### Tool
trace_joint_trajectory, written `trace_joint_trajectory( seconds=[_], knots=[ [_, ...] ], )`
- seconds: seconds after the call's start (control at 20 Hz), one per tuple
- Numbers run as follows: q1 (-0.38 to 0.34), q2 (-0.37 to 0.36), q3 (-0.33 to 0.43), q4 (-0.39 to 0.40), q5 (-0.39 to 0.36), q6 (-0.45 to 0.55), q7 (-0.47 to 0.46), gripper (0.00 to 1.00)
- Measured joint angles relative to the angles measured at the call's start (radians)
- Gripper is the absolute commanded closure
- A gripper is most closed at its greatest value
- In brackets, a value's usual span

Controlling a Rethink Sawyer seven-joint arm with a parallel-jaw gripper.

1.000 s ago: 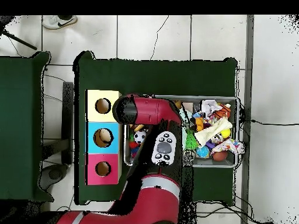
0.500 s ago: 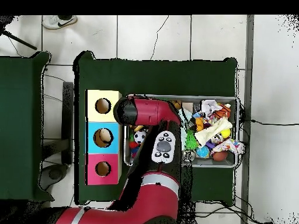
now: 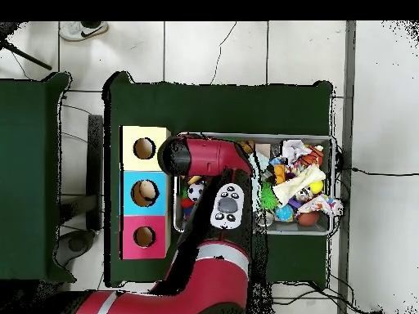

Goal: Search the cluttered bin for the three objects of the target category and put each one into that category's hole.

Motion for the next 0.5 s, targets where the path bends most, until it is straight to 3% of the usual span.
trace_joint_trajectory(
  seconds=[0.5],
  knots=[
    [0.009, 0.011, 0.000, -0.004, 0.000, 0.000, 0.000, 0.00]
  ],
)
